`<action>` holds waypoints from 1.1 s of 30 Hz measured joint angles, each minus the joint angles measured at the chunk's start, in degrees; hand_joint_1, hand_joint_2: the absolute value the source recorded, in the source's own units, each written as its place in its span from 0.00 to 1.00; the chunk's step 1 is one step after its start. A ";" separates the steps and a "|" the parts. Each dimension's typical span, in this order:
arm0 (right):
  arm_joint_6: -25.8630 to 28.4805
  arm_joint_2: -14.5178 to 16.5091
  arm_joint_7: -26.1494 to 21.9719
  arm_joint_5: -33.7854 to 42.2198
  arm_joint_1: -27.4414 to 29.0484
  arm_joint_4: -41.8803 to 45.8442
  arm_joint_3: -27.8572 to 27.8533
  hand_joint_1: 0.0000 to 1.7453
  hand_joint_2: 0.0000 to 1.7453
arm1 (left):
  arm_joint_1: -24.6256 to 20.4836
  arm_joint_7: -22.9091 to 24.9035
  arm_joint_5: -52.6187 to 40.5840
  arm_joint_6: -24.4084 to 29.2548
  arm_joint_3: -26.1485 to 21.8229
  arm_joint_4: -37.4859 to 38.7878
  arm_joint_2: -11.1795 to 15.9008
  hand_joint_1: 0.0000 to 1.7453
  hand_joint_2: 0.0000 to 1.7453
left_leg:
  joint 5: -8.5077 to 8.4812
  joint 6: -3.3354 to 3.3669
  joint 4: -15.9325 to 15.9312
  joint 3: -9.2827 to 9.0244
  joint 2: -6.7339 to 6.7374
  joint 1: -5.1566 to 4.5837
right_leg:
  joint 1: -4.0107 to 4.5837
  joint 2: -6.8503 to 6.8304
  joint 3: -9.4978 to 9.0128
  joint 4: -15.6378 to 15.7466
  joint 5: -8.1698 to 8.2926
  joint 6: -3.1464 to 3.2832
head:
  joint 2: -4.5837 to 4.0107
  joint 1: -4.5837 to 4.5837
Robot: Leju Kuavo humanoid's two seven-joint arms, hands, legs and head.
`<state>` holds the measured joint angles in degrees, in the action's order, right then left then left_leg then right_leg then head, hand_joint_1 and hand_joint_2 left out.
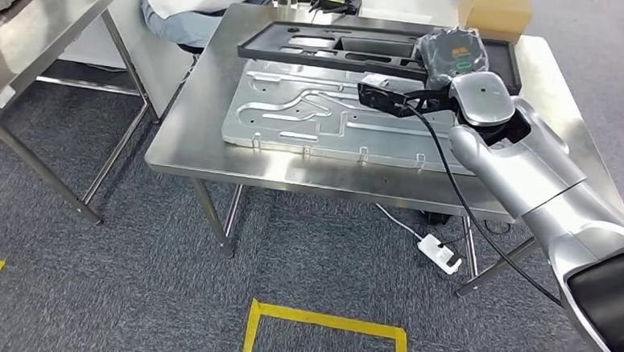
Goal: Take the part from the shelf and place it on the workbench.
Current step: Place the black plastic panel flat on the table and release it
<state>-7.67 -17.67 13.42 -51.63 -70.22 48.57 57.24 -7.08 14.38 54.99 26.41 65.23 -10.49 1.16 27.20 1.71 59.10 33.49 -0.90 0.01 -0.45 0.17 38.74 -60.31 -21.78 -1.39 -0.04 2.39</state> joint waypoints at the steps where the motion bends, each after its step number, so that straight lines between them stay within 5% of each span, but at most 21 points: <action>1: 0.10 0.37 -0.26 -0.04 0.02 -0.21 0.03 1.00 1.00 | -0.04 0.00 0.00 0.00 0.02 0.00 -0.01 0.00 1.00 | 0.18 -0.23 0.00 0.04 0.00 -0.06 | 0.14 0.03 -0.34 0.72 -0.33 0.26 | 0.00 0.03; 5: 0.33 1.68 -0.92 -0.25 0.28 -0.84 0.11 1.00 1.00 | -0.13 0.00 -0.13 0.03 0.08 0.00 0.04 0.00 1.00 | 1.60 -1.34 1.31 0.36 0.12 -0.03 | -0.26 0.10 -1.45 1.80 -0.88 1.33 | 0.00 0.22; 8: 0.49 2.72 -0.95 -0.35 0.69 -1.17 0.15 1.00 1.00 | -0.14 0.00 -0.17 0.04 0.13 0.00 0.02 0.00 1.00 | 4.72 -2.14 10.90 5.67 0.29 0.31 | -0.49 0.06 -2.63 2.19 -1.56 2.02 | -0.01 0.60; 10: 0.56 3.26 -1.05 -0.35 1.38 -1.37 0.20 1.00 1.00 | -0.09 0.01 -0.17 0.05 0.16 0.00 0.02 0.00 1.00 | 4.23 -2.49 15.05 9.08 0.37 0.56 | -0.53 0.12 -3.53 2.16 -2.28 2.10 | -0.01 0.61; 13: 0.57 3.73 -1.24 -0.35 1.96 -1.65 0.24 1.00 1.00 | 0.02 0.02 -0.19 0.06 0.17 0.00 0.02 0.00 1.00 | -2.83 -2.81 7.47 7.70 0.52 0.85 | -0.75 0.15 -5.08 1.86 -3.66 1.64 | -0.01 0.59; 15: 0.59 3.94 -1.25 -0.35 1.74 -1.79 0.24 1.00 1.00 | 0.00 0.02 -0.19 0.06 0.20 0.00 0.03 0.00 1.00 | -5.06 -2.61 1.66 5.32 0.53 0.73 | -0.66 0.27 -5.51 1.55 -4.45 0.98 | -0.01 0.71; 20: 0.68 4.14 -1.27 -0.35 1.40 -2.04 0.24 1.00 1.00 | -0.11 0.03 -0.19 0.06 0.39 0.00 0.01 0.00 1.00 | -3.82 -0.80 -0.45 3.76 0.50 0.64 | -0.57 0.33 -5.36 0.71 -6.14 -0.39 | 0.00 0.58; 24: 0.68 4.31 -1.27 -0.35 1.43 -2.23 0.24 1.00 1.00 | -0.16 0.07 -0.20 0.06 0.44 0.00 0.04 0.00 1.00 | -3.15 0.27 -0.58 2.91 0.53 0.61 | -0.53 0.16 2.04 -12.37 -10.40 -0.72 | -0.01 0.41; 26: 0.68 4.32 -1.27 -0.35 1.79 -2.43 0.24 1.00 1.00 | -0.12 0.07 -0.19 0.06 0.45 0.00 0.05 0.00 1.00 | -2.55 0.43 -0.53 2.16 0.39 0.50 | -0.52 0.15 4.34 -14.40 -8.80 -0.55 | -0.01 0.40; 28: 0.68 4.32 -1.27 -0.35 1.91 -2.59 0.24 1.00 1.00 | -0.02 0.07 -0.19 0.05 0.46 0.00 0.02 0.00 1.00 | -1.80 0.27 -0.42 1.23 0.22 0.46 | -0.36 0.11 2.73 -8.33 -3.81 0.00 | -0.01 0.39; 30: 0.68 4.33 -1.27 -0.35 1.70 -2.65 0.24 1.00 1.00 | -0.01 0.07 -0.20 0.04 0.49 0.00 -0.07 0.00 1.00 | -1.13 -0.14 -0.19 0.80 0.13 0.31 | 0.04 0.01 0.10 -1.35 -0.61 0.67 | 0.00 0.42; 33: 0.71 4.43 -1.36 -0.35 1.43 -2.73 0.24 1.00 1.00 | -0.14 0.07 -0.20 0.04 0.55 0.00 -0.16 0.00 1.00 | -0.81 -0.97 -0.37 0.79 0.09 0.23 | 0.40 0.12 -1.14 1.54 -0.83 1.20 | 0.01 0.41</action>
<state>-6.97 -13.24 12.07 -51.98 -68.79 45.84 57.48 -7.22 14.45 54.79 26.45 65.77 -10.49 1.01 26.40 0.74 58.72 34.28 -0.81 0.24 -0.05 0.29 37.60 -58.77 -22.61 -0.19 -0.03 2.80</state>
